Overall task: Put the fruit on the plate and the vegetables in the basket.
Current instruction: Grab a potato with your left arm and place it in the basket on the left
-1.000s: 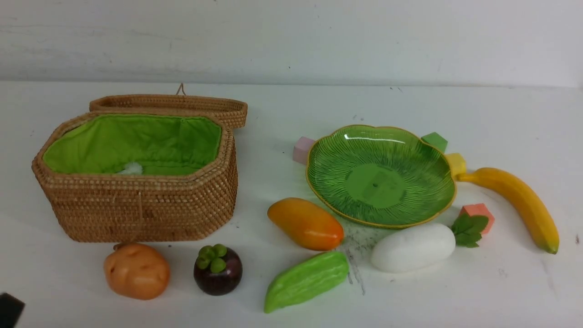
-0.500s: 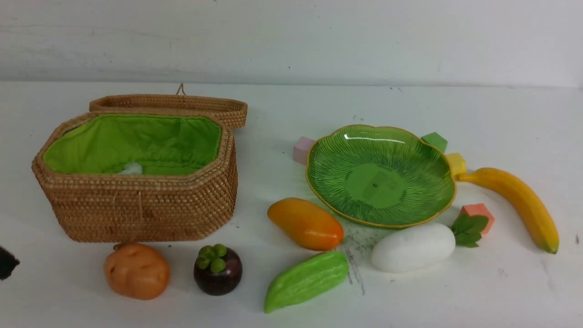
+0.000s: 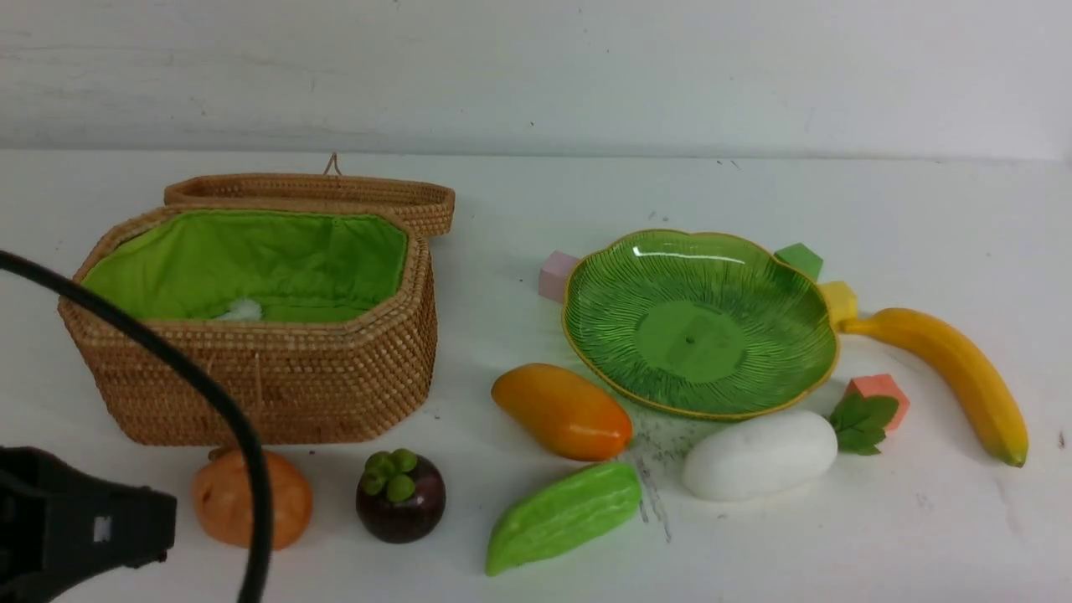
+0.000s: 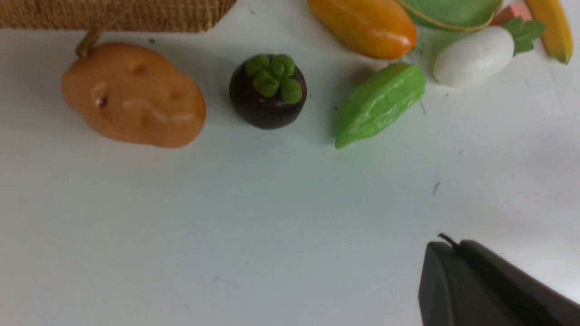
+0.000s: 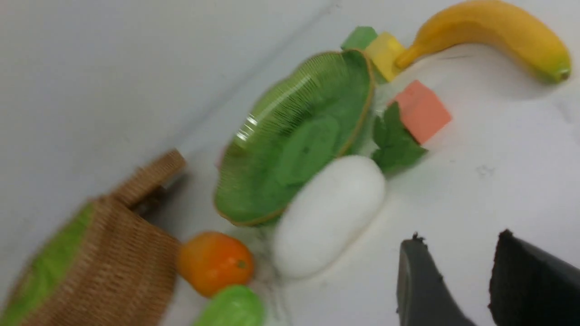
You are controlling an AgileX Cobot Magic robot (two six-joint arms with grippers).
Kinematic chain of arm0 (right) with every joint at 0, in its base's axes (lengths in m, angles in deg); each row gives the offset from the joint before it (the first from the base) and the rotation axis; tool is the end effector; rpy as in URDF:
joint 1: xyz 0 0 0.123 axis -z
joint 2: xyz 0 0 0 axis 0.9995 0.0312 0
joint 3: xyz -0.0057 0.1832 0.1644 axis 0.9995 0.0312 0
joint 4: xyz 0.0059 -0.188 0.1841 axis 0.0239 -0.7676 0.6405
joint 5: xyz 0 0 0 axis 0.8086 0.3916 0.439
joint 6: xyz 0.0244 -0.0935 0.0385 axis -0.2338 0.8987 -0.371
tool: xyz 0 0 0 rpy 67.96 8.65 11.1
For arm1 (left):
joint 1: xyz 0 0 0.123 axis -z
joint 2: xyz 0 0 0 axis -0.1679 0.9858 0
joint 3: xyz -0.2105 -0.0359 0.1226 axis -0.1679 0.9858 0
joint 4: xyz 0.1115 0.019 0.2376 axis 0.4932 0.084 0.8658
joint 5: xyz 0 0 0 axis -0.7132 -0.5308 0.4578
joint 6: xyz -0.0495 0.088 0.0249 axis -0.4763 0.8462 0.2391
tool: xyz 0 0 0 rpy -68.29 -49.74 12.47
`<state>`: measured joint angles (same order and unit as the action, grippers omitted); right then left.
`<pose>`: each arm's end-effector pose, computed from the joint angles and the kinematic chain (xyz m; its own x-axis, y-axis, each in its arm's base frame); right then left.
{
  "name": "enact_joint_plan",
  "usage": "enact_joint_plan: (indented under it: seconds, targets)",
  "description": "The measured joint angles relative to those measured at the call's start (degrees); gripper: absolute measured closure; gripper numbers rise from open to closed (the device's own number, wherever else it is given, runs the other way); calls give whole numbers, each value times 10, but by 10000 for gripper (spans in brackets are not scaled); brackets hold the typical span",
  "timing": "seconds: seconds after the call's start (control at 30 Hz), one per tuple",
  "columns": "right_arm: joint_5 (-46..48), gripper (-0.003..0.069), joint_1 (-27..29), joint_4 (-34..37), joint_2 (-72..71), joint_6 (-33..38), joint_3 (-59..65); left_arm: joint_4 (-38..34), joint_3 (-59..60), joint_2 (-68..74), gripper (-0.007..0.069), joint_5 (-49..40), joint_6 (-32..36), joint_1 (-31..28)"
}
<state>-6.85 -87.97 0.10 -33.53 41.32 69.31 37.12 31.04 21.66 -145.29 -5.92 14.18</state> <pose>0.1187 0.0143 0.1843 -0.1905 0.7043 -0.6839 -0.0002 0.6966 0.7174 0.1652 -0.0560 0.3005 -0.7865 -0.1340 -0.6029 0.1874 0.8784 -0.4397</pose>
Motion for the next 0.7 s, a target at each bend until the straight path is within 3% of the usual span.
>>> enact_joint_plan:
  seconds: [0.2, 0.3, 0.4, 0.43, 0.53, 0.7]
  targets:
    - [-28, 440, 0, 73, 0, -4, -6, 3, -2, 6, 638, -20, 43, 0]
    - [83, 493, -12, 71, 9, 48, -74, 3, -2, 6, 638, -34, 58, 1]
    - [248, 557, -32, 47, 75, 144, -196, 3, -4, 12, 638, -47, 78, 32]
    - [248, 559, -33, 44, 81, 150, -205, 3, -4, 13, 638, -47, 78, 35]
    - [436, 594, -44, 12, 190, 233, -353, 22, -17, 35, 638, -57, 90, 95]
    - [562, 599, -69, 2, 288, 311, -500, 89, -41, 77, 638, -72, 97, 175]
